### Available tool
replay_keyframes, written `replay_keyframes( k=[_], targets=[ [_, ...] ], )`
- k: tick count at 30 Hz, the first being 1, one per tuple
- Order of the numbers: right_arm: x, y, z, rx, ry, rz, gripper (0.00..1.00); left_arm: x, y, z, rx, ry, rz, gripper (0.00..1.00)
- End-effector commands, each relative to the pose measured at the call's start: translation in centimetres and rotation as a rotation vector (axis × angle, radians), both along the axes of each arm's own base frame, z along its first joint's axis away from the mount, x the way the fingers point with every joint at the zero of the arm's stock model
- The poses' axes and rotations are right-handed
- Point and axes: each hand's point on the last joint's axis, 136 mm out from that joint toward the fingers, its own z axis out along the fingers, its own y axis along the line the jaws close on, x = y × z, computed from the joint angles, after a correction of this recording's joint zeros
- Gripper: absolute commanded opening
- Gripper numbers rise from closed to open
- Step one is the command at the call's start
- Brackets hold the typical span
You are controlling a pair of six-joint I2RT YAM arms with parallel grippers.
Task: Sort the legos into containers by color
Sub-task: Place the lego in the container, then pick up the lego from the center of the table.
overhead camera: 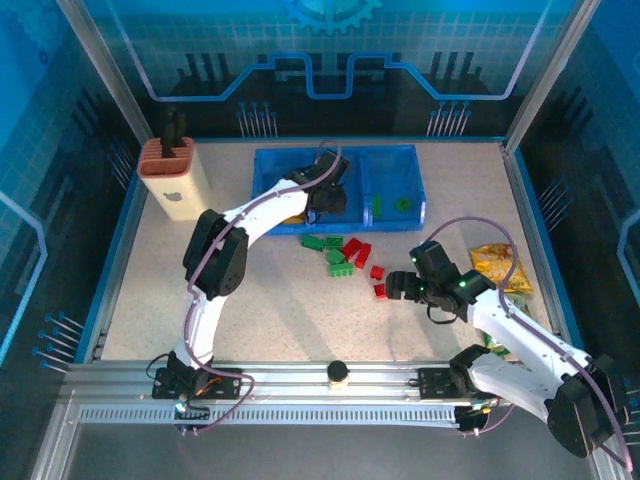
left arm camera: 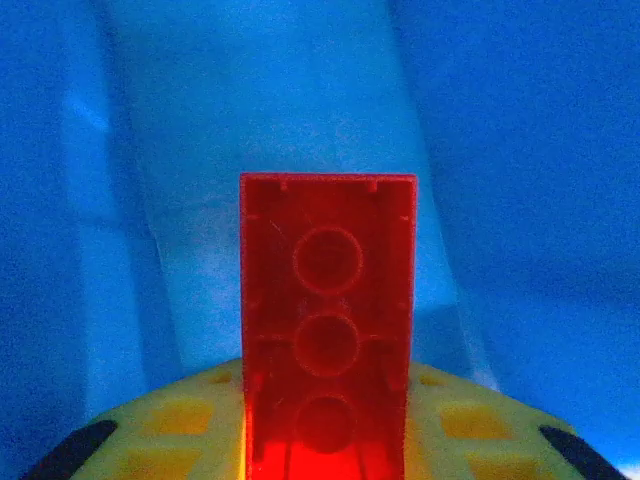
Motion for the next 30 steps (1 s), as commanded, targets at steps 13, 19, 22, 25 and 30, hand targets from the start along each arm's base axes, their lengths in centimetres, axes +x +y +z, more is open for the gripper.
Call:
replay_keyframes(
  k=[13, 19, 22, 25, 30],
  targets=[
    [0.0, 2.1, -2.0, 0.004, 0.057, 0.048, 0.94, -5.2, -0.3, 11.7, -0.11, -0.137, -0.099, 0.73],
    [0.6, 2.7, -2.8, -0.03, 0.081, 0.078, 0.95, -9.7, 1.0, 14.8, -0.192, -0.208, -0.117, 0.7],
    [1.1, 3.2, -3.3, -0.038, 0.09, 0.091, 0.95, -11.6, 2.3, 14.3, -0.201, -0.208, -0.108, 0.7],
    [1.6, 3.7, -3.8, -0.042, 0.105, 0.104, 0.95, -13.4, 3.8, 13.3, -0.195, -0.199, -0.089, 0.69],
    [2.6, 4.7, -4.6, -0.057, 0.128, 0.122, 0.95, -16.3, 6.5, 11.1, -0.182, -0.184, -0.047, 0.68]
  ],
)
